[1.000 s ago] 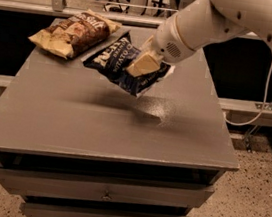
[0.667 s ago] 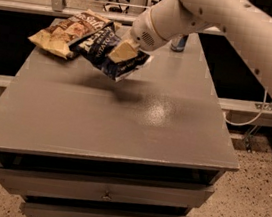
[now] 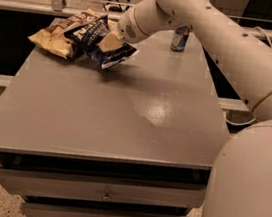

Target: Move blue chip bag near brown chip bag

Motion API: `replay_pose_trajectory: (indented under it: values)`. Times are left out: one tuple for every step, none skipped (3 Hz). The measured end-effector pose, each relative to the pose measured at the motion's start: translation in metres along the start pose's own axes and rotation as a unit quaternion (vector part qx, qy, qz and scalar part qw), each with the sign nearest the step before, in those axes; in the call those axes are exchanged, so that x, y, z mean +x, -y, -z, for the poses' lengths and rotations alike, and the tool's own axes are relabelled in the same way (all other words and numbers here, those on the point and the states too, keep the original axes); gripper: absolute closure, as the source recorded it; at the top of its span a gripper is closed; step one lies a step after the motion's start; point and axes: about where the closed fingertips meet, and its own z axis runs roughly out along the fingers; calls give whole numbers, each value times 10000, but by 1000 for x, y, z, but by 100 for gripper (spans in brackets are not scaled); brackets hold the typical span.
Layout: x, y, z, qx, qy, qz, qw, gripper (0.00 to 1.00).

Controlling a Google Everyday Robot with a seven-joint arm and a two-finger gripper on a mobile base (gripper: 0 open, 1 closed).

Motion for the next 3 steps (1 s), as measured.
replay_pose_trajectory:
  values:
    - [7, 13, -8, 112, 11, -187, 9998, 37]
    - [12, 18, -12, 175, 36, -294, 9994, 14]
    - [14, 21, -16, 220, 54, -344, 9992, 0]
